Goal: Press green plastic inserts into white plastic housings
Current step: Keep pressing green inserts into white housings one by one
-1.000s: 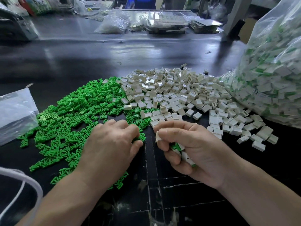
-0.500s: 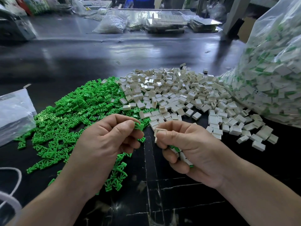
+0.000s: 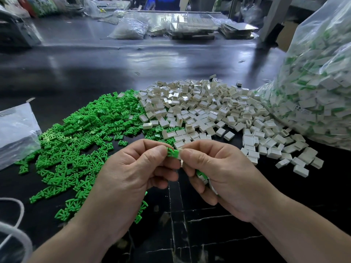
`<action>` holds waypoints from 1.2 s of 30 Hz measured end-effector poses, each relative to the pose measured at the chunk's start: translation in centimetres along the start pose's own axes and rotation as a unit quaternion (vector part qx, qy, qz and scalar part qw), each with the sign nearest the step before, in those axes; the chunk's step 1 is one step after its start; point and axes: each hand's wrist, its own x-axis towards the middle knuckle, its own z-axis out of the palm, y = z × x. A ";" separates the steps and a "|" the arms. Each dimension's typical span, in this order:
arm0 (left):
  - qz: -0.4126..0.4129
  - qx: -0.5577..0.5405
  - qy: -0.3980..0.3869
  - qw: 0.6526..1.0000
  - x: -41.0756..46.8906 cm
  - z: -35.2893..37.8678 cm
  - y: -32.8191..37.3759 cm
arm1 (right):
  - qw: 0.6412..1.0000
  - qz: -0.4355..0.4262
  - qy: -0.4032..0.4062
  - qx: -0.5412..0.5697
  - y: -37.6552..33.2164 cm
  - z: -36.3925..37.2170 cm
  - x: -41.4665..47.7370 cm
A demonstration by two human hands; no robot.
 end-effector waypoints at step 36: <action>-0.022 0.189 -0.067 0.980 -0.4 -0.1 0.9 | 0.977 0.016 -0.031 -0.212 -1.1 -0.3 -0.6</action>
